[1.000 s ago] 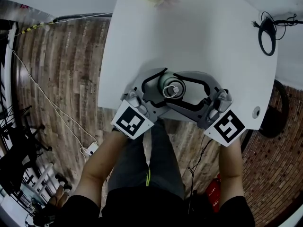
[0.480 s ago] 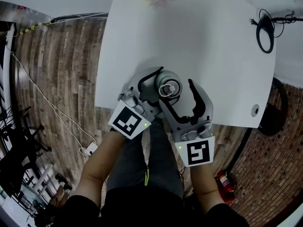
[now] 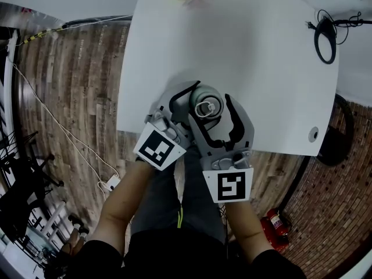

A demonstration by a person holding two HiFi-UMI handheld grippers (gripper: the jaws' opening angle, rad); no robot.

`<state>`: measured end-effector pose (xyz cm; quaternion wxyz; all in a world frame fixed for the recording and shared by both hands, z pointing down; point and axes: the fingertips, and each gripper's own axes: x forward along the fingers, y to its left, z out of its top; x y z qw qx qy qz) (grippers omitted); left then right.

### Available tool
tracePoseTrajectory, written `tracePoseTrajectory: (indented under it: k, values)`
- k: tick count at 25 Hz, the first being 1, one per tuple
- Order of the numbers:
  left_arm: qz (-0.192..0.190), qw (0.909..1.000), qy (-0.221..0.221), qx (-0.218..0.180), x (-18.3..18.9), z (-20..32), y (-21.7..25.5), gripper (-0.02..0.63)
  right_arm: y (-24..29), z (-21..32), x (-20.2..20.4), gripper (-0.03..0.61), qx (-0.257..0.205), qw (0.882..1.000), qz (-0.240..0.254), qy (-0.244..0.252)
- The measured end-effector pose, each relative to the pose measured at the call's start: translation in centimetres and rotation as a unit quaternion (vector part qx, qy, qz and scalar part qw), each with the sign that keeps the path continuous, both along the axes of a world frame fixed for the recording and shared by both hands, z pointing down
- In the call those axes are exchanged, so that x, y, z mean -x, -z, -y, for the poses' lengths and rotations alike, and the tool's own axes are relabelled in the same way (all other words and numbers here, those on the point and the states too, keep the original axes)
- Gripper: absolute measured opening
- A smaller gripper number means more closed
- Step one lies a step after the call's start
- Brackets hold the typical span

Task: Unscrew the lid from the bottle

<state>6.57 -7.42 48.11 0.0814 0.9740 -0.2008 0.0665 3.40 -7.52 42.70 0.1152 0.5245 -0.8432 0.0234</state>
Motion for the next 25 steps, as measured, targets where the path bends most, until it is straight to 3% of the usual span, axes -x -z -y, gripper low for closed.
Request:
tracePoseTrajectory:
  k: [2, 3, 6, 11, 13, 16, 19, 21, 25]
  values:
    - [0.000, 1.0000, -0.001, 0.000, 0.0, 0.0, 0.0, 0.373, -0.1, 0.2, 0.2, 0.298, 0.002, 1.000, -0.007, 0.009]
    - [0.000, 1.0000, -0.001, 0.000, 0.0, 0.0, 0.0, 0.373, -0.2, 0.3, 0.2, 0.264, 0.004, 1.000, -0.008, 0.014]
    - [0.000, 1.0000, -0.003, 0.000, -0.1, 0.0, 0.0, 0.373, -0.4, 0.1, 0.3, 0.261, 0.010, 0.999, -0.011, 0.038]
    - [0.002, 1.0000, -0.004, -0.002, -0.2, 0.1, -0.2, 0.373, -0.7, -0.3, 0.7, 0.261, 0.015, 0.986, -0.039, 0.162]
    - [0.002, 1.0000, -0.005, -0.002, -0.2, 0.0, -0.2, 0.373, -0.7, -0.6, 1.0, 0.261, 0.012, 0.969, -0.054, 0.240]
    - [0.000, 1.0000, -0.007, -0.005, -0.2, 0.1, 0.0, 0.373, -0.6, -0.9, 1.4, 0.261, 0.032, 0.929, -0.065, 0.362]
    - [0.002, 1.0000, -0.007, -0.005, 0.0, 0.1, 0.1, 0.373, -0.3, -0.9, 1.8, 0.262, 0.061, 0.897, -0.070, 0.432]
    - [0.002, 1.0000, -0.006, -0.001, 0.0, 0.0, 0.0, 0.373, -0.4, -1.0, 1.7, 0.262, 0.074, 0.893, -0.067, 0.438]
    - [0.003, 1.0000, -0.007, -0.003, -0.1, 0.0, 0.0, 0.373, -0.5, -0.8, 1.5, 0.264, 0.065, 0.909, -0.055, 0.408]
